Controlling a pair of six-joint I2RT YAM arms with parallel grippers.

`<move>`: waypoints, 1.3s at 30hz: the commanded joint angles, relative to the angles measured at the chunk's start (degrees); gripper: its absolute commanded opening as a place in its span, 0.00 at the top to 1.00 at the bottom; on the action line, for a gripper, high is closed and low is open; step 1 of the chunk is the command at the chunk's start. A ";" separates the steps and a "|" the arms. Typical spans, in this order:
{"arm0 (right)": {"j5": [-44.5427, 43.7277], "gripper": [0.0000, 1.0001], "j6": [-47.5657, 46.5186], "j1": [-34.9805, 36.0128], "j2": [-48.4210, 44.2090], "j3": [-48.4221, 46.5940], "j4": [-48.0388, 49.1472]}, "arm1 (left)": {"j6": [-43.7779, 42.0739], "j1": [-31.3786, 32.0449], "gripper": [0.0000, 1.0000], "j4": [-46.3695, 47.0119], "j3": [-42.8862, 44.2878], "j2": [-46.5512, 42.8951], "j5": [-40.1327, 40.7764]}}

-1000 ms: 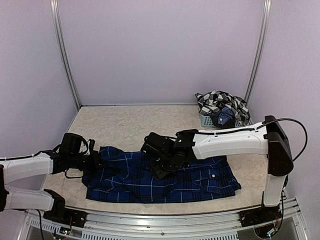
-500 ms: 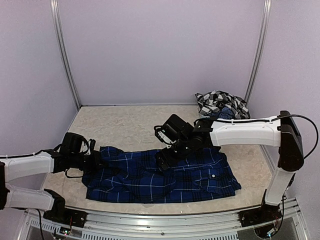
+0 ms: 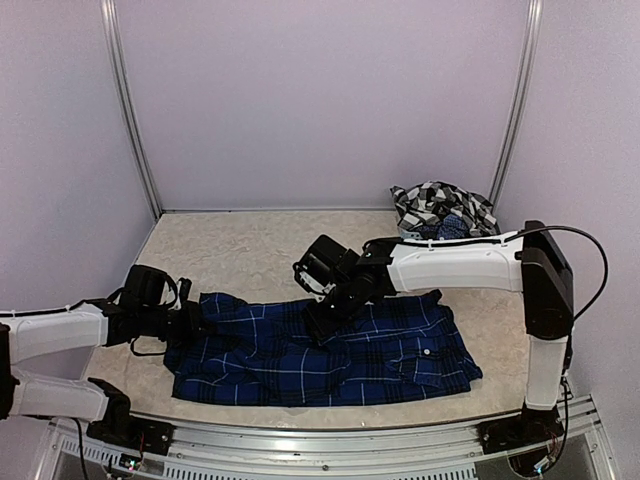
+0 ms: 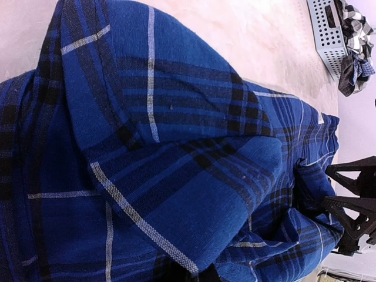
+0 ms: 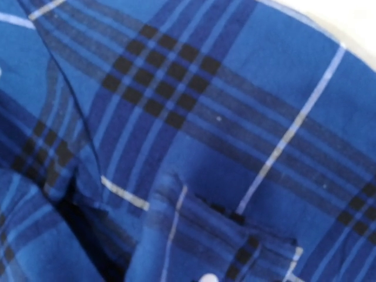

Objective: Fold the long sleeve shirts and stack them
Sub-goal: Smooth out the rectangle-folded shirt at the center of the board.

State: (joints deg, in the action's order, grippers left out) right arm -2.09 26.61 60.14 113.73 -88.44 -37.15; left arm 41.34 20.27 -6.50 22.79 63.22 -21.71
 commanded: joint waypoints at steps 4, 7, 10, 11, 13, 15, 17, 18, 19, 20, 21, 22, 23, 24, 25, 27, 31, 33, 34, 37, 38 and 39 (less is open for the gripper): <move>4.09 0.37 0.92 0.61 0.30 -1.63 -3.14 | -1.37 -0.24 1.00 1.32 1.21 -0.72 -0.54; 3.69 0.43 1.40 0.59 0.59 -0.72 -3.82 | -1.35 -0.23 1.00 1.48 1.05 -0.88 -0.86; 3.46 0.67 1.95 0.57 0.72 -0.87 -4.52 | -1.44 -0.32 1.00 1.58 1.03 -1.06 -0.96; 2.83 0.79 2.36 0.59 0.64 -1.18 -5.03 | -1.44 -0.32 1.00 1.59 1.03 -1.16 -1.04; 0.08 1.00 3.50 0.64 0.34 -2.32 -7.02 | -1.44 -0.26 1.00 1.76 0.99 -1.40 -1.29; -4.27 1.00 5.56 0.86 -0.04 -3.91 -10.02 | -1.35 -0.25 1.00 2.07 0.86 -1.56 -1.50; -11.43 1.00 8.81 1.15 -0.25 -5.75 -14.43 | -1.35 -0.17 1.00 2.50 0.73 -1.67 -1.65; -14.27 1.00 11.72 1.25 -0.22 -6.69 -17.82 | -1.35 -0.16 1.00 2.71 0.69 -1.69 -1.84; -16.59 1.00 13.78 1.25 -0.12 -7.60 -19.53 | -1.42 -0.21 1.00 2.74 0.68 -1.74 -1.94; -18.20 1.00 16.01 1.29 0.14 -8.49 -21.79 | -1.44 -0.16 1.00 2.83 0.64 -1.91 -2.03; -19.47 1.00 18.37 1.30 0.47 -9.27 -24.64 | -1.44 -0.14 1.00 2.93 0.58 -2.01 -2.15; -20.59 1.00 20.68 1.30 1.08 -10.27 -27.17 | -1.31 -0.13 1.00 3.05 0.51 -2.41 -2.24; -21.35 1.00 22.86 1.30 2.04 -11.40 -29.46 | -1.31 -0.09 1.00 3.19 0.51 -2.75 -2.29; -22.01 1.00 24.51 1.29 3.73 -12.60 -31.64 | -1.27 -0.06 1.00 3.25 0.51 -2.88 -2.47; -22.57 1.00 26.34 1.32 5.11 -14.11 -34.30 | -1.31 -0.11 1.00 3.32 0.51 -3.12 -2.67; -25.09 1.00 30.11 1.86 8.57 -17.78 -39.96 | -1.35 -0.09 1.00 3.49 0.42 -3.27 -2.81; -27.56 1.00 33.36 3.52 12.09 -21.06 -41.35 | -1.35 -0.02 1.00 4.00 0.32 -3.21 -2.93; -27.13 1.00 33.37 3.49 13.42 -21.32 -41.02 | -1.35 0.07 1.00 3.94 0.31 -3.15 -2.90; -27.35 1.00 33.47 3.41 14.25 -21.44 -41.48 | -1.29 0.11 1.00 3.95 0.25 -3.19 -2.77; -27.05 1.00 32.93 3.00 15.49 -20.92 -41.61 | -1.29 0.14 1.00 3.69 0.27 -3.36 -2.33; -27.21 1.00 33.30 2.97 15.55 -20.71 -41.60 | -1.27 0.18 1.00 3.69 0.32 -3.37 -2.20; -27.49 0.96 33.24 2.96 15.48 -20.67 -41.31 | -1.26 0.13 1.00 3.69 0.33 -3.32 -2.08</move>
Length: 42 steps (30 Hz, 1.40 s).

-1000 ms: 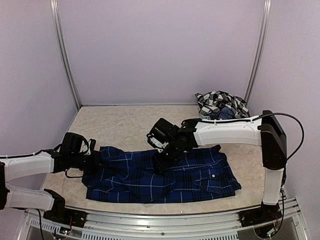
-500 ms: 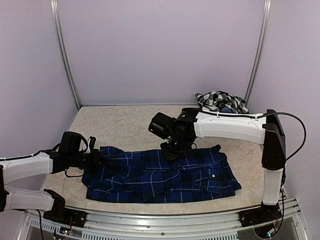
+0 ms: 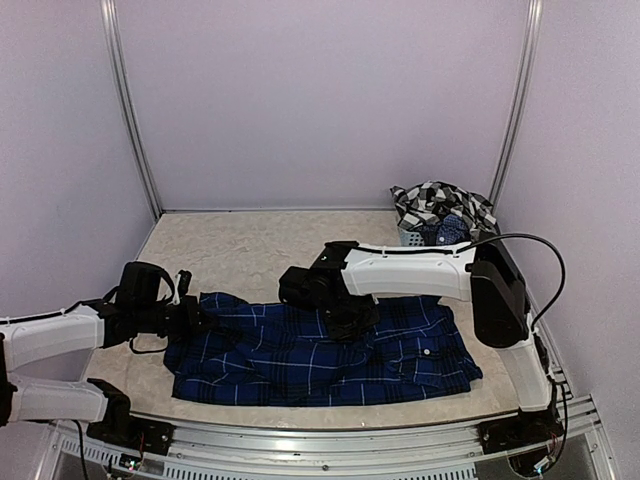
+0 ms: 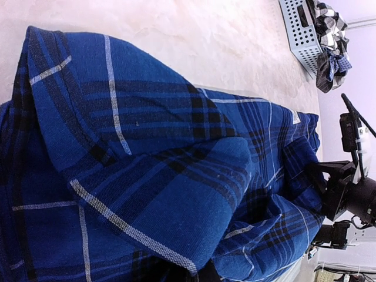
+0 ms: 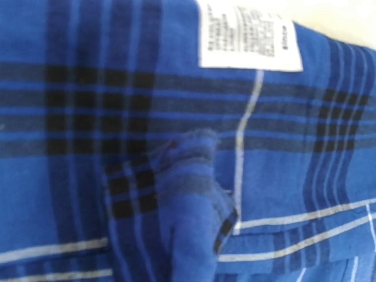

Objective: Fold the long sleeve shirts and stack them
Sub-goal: Smooth out the rectangle-folded shirt at the center of the board.

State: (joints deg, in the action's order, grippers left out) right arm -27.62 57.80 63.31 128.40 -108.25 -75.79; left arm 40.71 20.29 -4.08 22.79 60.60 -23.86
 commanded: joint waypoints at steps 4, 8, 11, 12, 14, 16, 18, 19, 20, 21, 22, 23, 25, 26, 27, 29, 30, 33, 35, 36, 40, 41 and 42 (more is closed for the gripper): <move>-3.36 0.64 0.81 -0.20 -0.44 -1.06 -1.25 | -0.80 0.16 1.00 1.36 0.39 0.02 0.36; -3.98 0.36 -1.76 -0.22 -2.57 -0.29 2.10 | -0.89 0.18 1.00 1.10 0.48 0.33 0.66; -3.64 0.28 -5.67 -0.03 -5.07 1.17 6.92 | -0.85 0.16 1.00 0.93 0.63 0.39 0.91; -3.14 0.26 -7.98 0.04 -6.62 2.48 9.62 | -0.81 0.15 1.00 0.96 0.68 0.46 1.07; -1.86 0.19 -11.94 0.06 -10.51 5.81 15.36 | -0.81 0.13 1.00 1.04 0.91 0.65 1.16; 0.51 0.10 -16.95 -0.08 -15.82 11.09 22.53 | -0.87 0.11 1.00 0.93 1.30 0.98 1.15; 4.01 0.04 -21.98 -1.00 -21.66 16.65 29.26 | -1.05 0.12 1.00 0.73 1.75 1.55 1.16; 5.83 0.03 -25.26 -1.63 -24.30 19.79 32.47 | -1.26 0.09 1.00 0.34 2.14 1.76 1.30; 8.12 0.03 -27.72 -2.63 -27.12 22.85 35.37 | -1.47 0.02 1.00 0.04 2.38 1.86 1.57; 10.70 0.03 -30.08 -3.75 -29.60 25.95 38.71 | -1.57 0.09 1.00 -0.30 2.61 2.04 1.88; 13.53 0.03 -32.51 -5.35 -32.26 29.32 41.83 | -1.59 0.10 1.00 -0.47 2.69 2.13 2.11; 17.32 0.03 -34.96 -7.30 -34.80 32.56 45.10 | -1.60 0.02 1.00 -0.44 2.62 2.22 2.18; 25.83 0.04 -39.69 -11.86 -39.70 40.08 52.24 | -1.62 -0.10 1.00 -0.50 2.51 2.48 2.04; 30.00 0.04 -41.46 -14.18 -41.73 44.19 55.49 | -1.62 -0.22 1.00 -0.43 2.43 2.58 1.87; 34.13 0.05 -43.53 -16.71 -43.78 47.26 58.54 | -1.56 -0.31 1.00 -0.30 2.33 2.72 1.74; 43.01 0.05 -47.26 -21.18 -47.15 51.62 64.64 | -1.35 -0.40 1.00 0.01 2.15 2.71 1.81; 45.31 0.05 -48.69 -22.23 -47.95 53.17 66.49 | -1.32 -0.48 1.00 -0.04 2.14 2.62 1.83; 51.43 0.06 -52.88 -26.43 -46.77 55.17 68.95 | -1.89 -0.66 1.00 -0.35 2.79 2.86 2.16; 54.80 0.08 -54.48 -28.68 -43.95 55.66 70.13 | -1.73 -0.71 1.00 -0.23 2.84 2.94 2.37; 56.73 0.10 -55.09 -29.64 -42.30 55.65 70.81 | -1.61 -0.71 1.00 -0.30 2.94 3.08 2.46; 61.24 0.18 -58.00 -31.33 -35.13 53.80 71.37 | -1.12 -0.70 1.00 -0.23 2.97 3.96 3.18; 62.04 0.19 -59.47 -31.32 -33.43 53.02 70.95 | -0.89 -0.71 1.00 -0.05 2.97 4.12 3.31; 62.85 0.21 -60.38 -31.32 -31.92 52.15 70.43 | -0.67 -0.73 1.00 0.26 2.90 4.41 3.47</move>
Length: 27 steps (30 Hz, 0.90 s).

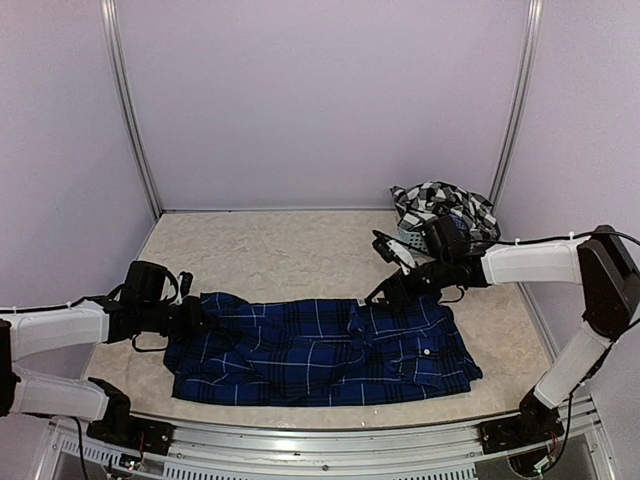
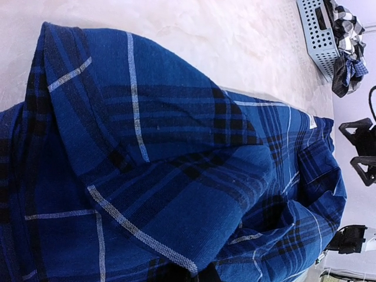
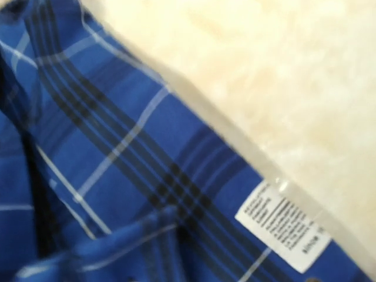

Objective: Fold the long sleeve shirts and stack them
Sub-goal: Smooth out the rectangle-folded shirt at the center of the board.

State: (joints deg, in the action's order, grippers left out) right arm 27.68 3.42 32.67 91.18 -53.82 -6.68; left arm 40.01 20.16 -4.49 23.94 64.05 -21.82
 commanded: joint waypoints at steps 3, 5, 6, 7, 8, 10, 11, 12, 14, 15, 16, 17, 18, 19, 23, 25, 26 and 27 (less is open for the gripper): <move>8.75 0.21 -7.23 -0.60 8.68 -4.40 -0.15 | 0.50 -0.67 1.00 1.10 1.78 1.37 1.62; 8.39 0.19 -7.44 -0.25 9.70 -5.06 -0.69 | 0.59 -0.72 1.00 1.13 1.87 1.57 1.76; 8.24 0.19 -7.46 0.14 10.05 -5.40 -0.86 | 0.60 -0.68 1.00 1.08 1.89 1.73 1.85; 7.95 0.18 -7.40 0.61 10.26 -5.74 -1.07 | 0.52 -0.68 1.00 1.02 1.84 1.97 1.99; 7.42 0.17 -7.33 1.37 10.51 -6.19 -1.53 | 0.51 -0.67 1.00 0.93 1.84 2.16 2.20; 5.62 0.17 -7.22 2.86 11.04 -7.28 -2.79 | 0.42 -0.72 1.00 0.89 1.89 2.71 2.35; 4.41 0.17 -7.08 3.82 11.30 -7.81 -3.45 | 0.42 -0.74 1.00 0.90 1.97 2.85 2.38; 3.19 0.16 -6.99 4.67 11.52 -8.32 -4.23 | 0.42 -0.66 1.00 0.96 1.98 3.11 2.41; 0.56 0.16 -6.69 6.66 12.00 -9.12 -5.53 | 0.41 -0.68 1.00 1.10 1.86 3.39 2.45; -0.81 0.16 -6.41 7.44 12.20 -9.37 -5.99 | 0.42 -0.73 1.00 1.16 1.85 3.48 2.47; -2.34 0.16 -6.06 8.23 12.41 -9.63 -6.43 | 0.34 -0.82 1.00 1.24 1.91 3.59 2.48; -4.09 0.16 -5.73 8.86 12.46 -9.79 -6.76 | 0.29 -0.76 1.00 1.35 1.97 3.77 2.46; -5.44 0.16 -5.18 9.32 12.38 -9.62 -6.56 | 0.25 -0.75 1.00 1.47 2.05 3.93 2.38; -6.83 0.16 -4.74 9.76 12.32 -9.53 -6.44 | 0.25 -0.75 1.00 1.59 2.07 4.18 2.19; -12.90 0.16 -3.64 11.75 12.89 -9.58 -6.92 | 0.07 -0.74 1.00 2.12 2.23 4.91 1.81; -16.91 0.16 -3.55 12.92 13.71 -9.93 -7.91 | -0.01 -0.76 1.00 2.35 2.24 5.28 1.57; -18.24 0.16 -3.59 13.25 14.22 -10.10 -8.42 | 0.00 -0.80 1.00 2.41 2.23 5.37 1.59; -19.20 0.16 -3.60 13.48 14.59 -10.10 -8.67 | 0.06 -0.80 1.00 2.47 2.13 5.44 1.53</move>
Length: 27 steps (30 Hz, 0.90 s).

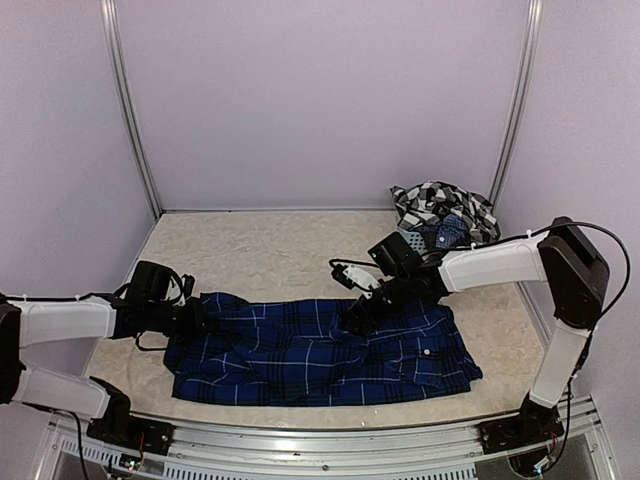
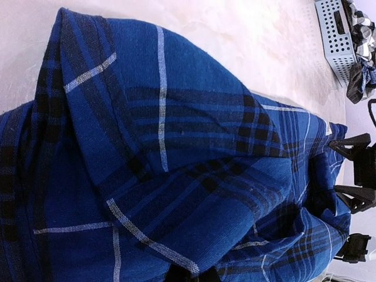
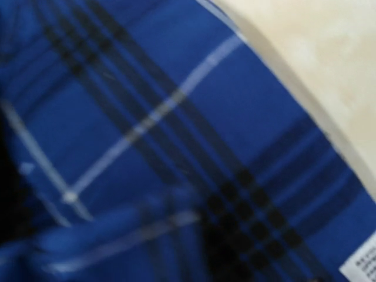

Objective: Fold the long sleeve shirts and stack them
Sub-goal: Smooth out the rectangle-folded shirt at the center of the board.

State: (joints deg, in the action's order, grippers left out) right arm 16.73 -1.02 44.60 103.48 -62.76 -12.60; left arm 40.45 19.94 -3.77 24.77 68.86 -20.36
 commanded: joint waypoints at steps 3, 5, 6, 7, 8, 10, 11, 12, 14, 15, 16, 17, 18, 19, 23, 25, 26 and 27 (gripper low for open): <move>-9.50 0.16 2.66 1.64 2.82 -0.86 -2.72 | -0.37 -0.52 1.00 1.84 1.25 0.51 0.15; -9.15 0.16 2.80 1.63 2.12 -0.33 -1.83 | -0.42 -0.58 1.00 1.77 1.24 0.44 0.20; -8.74 0.16 2.62 1.61 1.65 -0.15 -1.37 | -0.45 -0.53 1.00 1.71 1.20 0.40 0.29; -8.02 0.16 2.32 1.52 1.23 -0.01 -0.97 | -0.46 -0.52 1.00 1.66 1.14 0.40 0.28; -7.42 0.16 2.06 1.50 0.96 0.01 -0.66 | -0.46 -0.60 1.00 1.59 1.11 0.32 0.32; -6.54 0.16 1.59 1.15 1.14 -0.46 -0.75 | -0.46 -0.55 1.00 1.60 1.13 0.23 0.27; -6.17 0.17 1.60 1.00 1.54 -0.96 -1.21 | -0.46 -0.52 1.00 1.53 1.15 0.07 0.24; -6.03 0.18 1.63 0.78 2.21 -1.51 -1.91 | -0.46 -0.54 1.00 1.50 1.15 0.01 0.38; -5.78 0.21 1.62 0.45 3.55 -2.61 -3.11 | -0.46 -0.59 1.00 1.28 1.02 -0.27 0.45; -5.71 0.22 1.59 0.33 3.94 -2.93 -3.66 | -0.52 -0.53 1.00 1.23 1.01 -0.47 0.49; -5.22 0.27 0.83 0.30 4.20 -3.24 -4.26 | -0.54 -0.54 1.00 1.21 1.06 -0.56 0.62; -5.06 0.31 0.07 0.21 4.44 -3.44 -4.80 | -0.54 -0.60 1.00 1.21 1.01 -0.63 0.59; -4.84 0.36 0.03 0.20 4.47 -3.50 -5.22 | -0.54 -0.53 1.00 1.27 1.04 -0.61 0.58; -4.71 0.40 0.05 0.15 4.40 -3.36 -5.58 | -0.61 -0.53 1.00 1.31 1.08 -0.54 0.63; -4.73 0.45 0.63 -0.18 4.12 -2.57 -6.44 | -0.72 -0.56 1.00 1.66 1.20 0.04 0.49; -4.70 0.45 0.82 -0.49 4.13 -2.10 -6.77 | -0.79 -0.56 1.00 1.83 1.17 0.34 0.45; -4.37 0.45 0.81 -0.58 4.16 -1.89 -6.81 | -0.80 -0.54 1.00 1.84 1.08 0.38 0.41; -4.18 0.45 0.78 -0.62 4.29 -1.75 -6.90 | -0.81 -0.53 1.00 1.84 1.10 0.46 0.45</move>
State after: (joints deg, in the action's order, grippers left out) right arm 11.57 -0.36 44.73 106.78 -65.08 -17.65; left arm 40.42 19.92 -3.36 24.80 69.01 -20.34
